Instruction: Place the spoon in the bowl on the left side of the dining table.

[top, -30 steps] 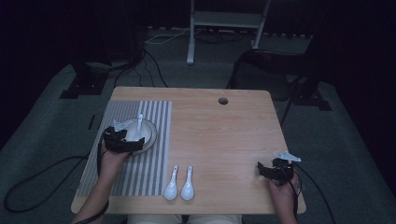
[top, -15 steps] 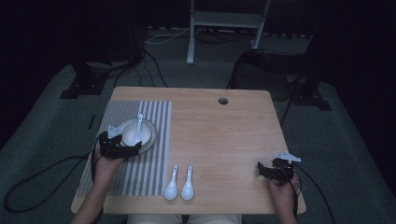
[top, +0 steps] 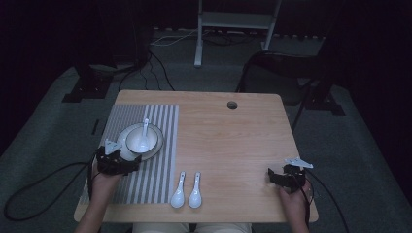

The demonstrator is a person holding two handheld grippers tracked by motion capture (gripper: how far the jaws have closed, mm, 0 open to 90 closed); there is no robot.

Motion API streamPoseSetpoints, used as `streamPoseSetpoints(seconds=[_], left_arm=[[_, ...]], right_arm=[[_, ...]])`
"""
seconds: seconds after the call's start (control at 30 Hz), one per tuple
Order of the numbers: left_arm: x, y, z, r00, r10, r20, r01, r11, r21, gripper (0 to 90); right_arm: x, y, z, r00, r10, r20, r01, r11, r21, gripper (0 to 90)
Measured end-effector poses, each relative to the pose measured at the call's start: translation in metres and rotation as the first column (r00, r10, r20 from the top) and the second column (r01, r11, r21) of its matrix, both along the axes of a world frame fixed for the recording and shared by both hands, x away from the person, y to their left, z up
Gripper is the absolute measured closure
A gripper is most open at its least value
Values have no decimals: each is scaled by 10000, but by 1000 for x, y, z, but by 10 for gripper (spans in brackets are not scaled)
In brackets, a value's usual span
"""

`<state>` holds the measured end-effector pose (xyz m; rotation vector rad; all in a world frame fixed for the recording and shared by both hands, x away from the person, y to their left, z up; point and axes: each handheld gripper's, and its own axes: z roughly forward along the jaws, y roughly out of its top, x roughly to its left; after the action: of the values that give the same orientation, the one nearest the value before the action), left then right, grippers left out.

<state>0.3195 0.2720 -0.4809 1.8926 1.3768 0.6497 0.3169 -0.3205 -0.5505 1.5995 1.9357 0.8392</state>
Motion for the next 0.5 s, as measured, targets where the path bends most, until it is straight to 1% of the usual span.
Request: streamPoseSetpoints(seconds=[0.1,0.3,0.5], left_arm=[[-4,1,-2,10000,23,43,-23,10000,16,4],[-16,4,-10,10000,-1,-66,2,10000,98,4],[-25,8,-12,10000,-46,-45,46,9999,-121,4]], right_arm=[[0,0,0,10000,0,0,0,10000,-2,127],[0,0,0,10000,-14,-2,14,10000,15,127],[0,0,0,10000,-14,-10,14,10000,10,127]])
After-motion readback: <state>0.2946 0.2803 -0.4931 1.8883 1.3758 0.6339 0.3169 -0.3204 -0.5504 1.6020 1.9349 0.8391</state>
